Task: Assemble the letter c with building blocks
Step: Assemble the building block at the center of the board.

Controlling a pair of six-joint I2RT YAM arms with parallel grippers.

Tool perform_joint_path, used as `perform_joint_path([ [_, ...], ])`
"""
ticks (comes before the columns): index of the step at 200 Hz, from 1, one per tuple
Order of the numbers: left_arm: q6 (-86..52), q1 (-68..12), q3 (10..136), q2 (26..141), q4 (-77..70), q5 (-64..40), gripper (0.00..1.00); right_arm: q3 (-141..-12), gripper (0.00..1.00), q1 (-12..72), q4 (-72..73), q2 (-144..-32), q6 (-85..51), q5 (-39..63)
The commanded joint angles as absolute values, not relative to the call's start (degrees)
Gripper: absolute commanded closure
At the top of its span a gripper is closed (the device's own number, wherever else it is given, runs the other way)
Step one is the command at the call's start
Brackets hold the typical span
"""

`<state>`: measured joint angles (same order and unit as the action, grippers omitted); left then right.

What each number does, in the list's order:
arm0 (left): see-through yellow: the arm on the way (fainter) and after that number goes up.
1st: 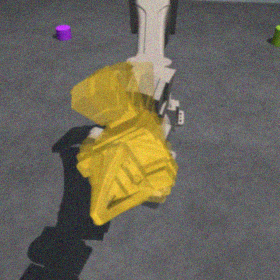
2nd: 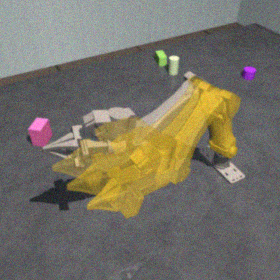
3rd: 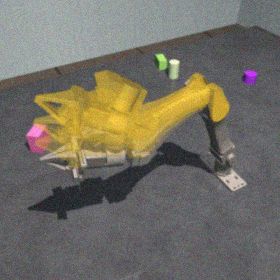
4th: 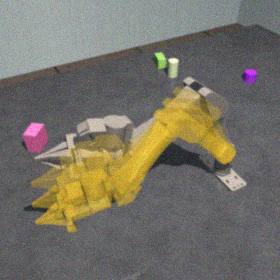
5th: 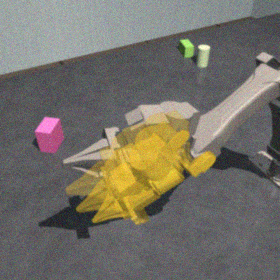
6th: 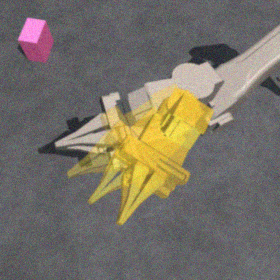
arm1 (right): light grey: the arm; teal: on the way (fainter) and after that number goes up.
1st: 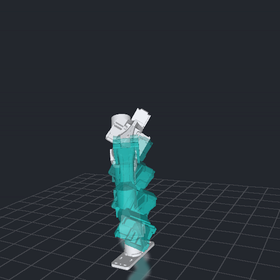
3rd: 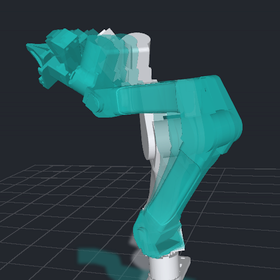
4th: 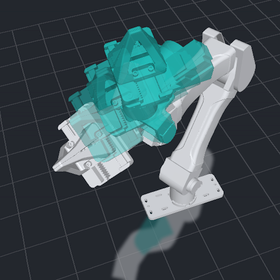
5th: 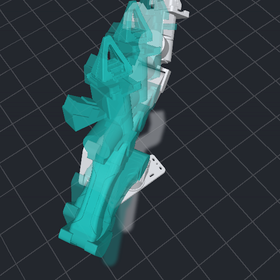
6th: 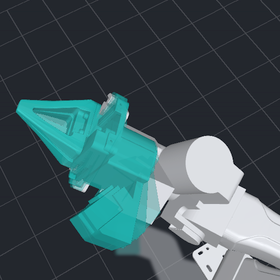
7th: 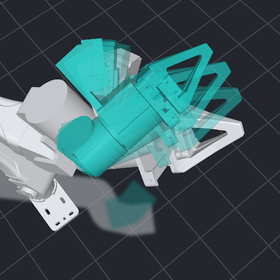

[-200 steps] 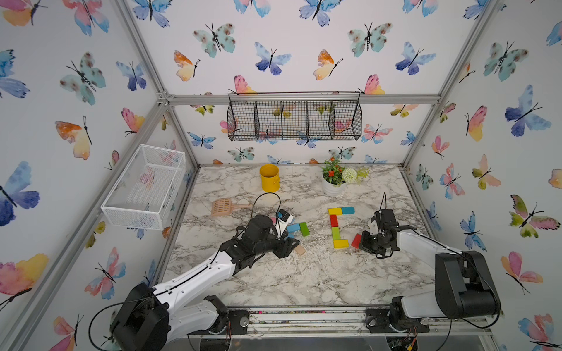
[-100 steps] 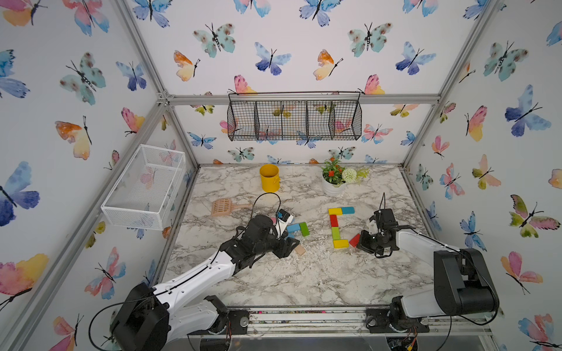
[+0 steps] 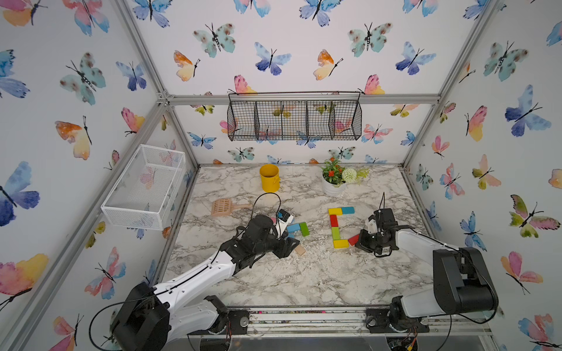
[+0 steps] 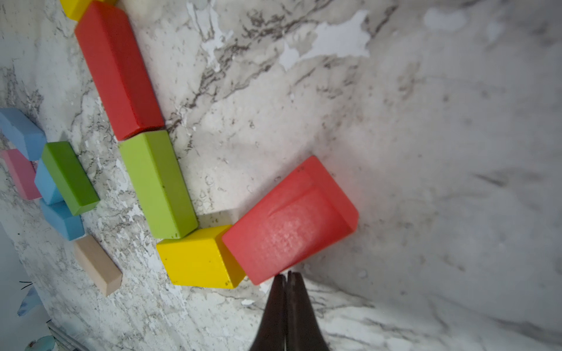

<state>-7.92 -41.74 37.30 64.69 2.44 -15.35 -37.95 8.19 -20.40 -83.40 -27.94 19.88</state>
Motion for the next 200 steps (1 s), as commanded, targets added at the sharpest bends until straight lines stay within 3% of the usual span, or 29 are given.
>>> perform_joint_path([
  [1, -7.83, -41.91, 38.76, 65.08, 2.46, -14.81, 0.39, -38.70, 0.95, 8.02, -21.64, -81.59, -28.06, 20.56],
  [33, -7.87, -41.92, 39.03, 65.50, 2.48, -14.86, 0.40, -41.78, 0.91, 8.00, -27.44, -78.04, -25.74, 16.16],
  [66, -7.73, -42.01, 39.22, 65.74, 2.79, -14.95, 0.40, -45.82, 0.66, 8.04, -29.86, -78.90, -23.95, 12.16],
  [84, -7.73, -42.01, 39.07, 65.40, 2.75, -14.81, 0.39, -48.57, 0.60, 7.93, -30.69, -81.98, -22.67, 11.71],
  [156, -7.79, -41.98, 38.86, 65.19, 2.68, -14.70, 0.39, -57.41, 0.66, 7.95, -29.76, -92.24, -20.48, 12.76],
  [200, -7.74, -41.95, 38.94, 65.22, 2.65, -14.70, 0.40, -58.32, 0.78, 7.91, -28.10, -96.05, -20.83, 13.67],
])
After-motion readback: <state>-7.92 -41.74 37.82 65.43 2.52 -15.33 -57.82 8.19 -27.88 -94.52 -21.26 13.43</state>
